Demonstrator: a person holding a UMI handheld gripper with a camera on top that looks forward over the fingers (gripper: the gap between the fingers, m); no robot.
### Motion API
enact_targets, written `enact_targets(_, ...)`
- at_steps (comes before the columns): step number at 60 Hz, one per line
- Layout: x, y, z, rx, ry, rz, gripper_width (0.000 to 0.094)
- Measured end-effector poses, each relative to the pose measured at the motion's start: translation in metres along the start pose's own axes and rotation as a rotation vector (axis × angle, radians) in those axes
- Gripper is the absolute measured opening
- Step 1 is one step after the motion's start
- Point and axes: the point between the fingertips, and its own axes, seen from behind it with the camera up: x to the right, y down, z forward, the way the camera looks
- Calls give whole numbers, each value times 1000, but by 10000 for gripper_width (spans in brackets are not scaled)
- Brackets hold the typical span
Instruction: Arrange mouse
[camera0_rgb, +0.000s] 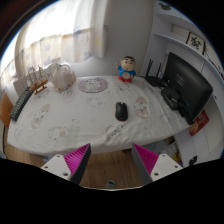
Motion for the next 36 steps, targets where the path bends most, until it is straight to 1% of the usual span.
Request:
enact_targets(7, 31, -8, 21, 46, 22, 12, 857)
enact_targets(13, 41, -16, 46, 95, 32, 6, 856)
enact_targets(25, 42, -38, 118, 223, -37, 7, 854)
enact_targets(36, 51, -53, 191, 250, -64, 21, 857)
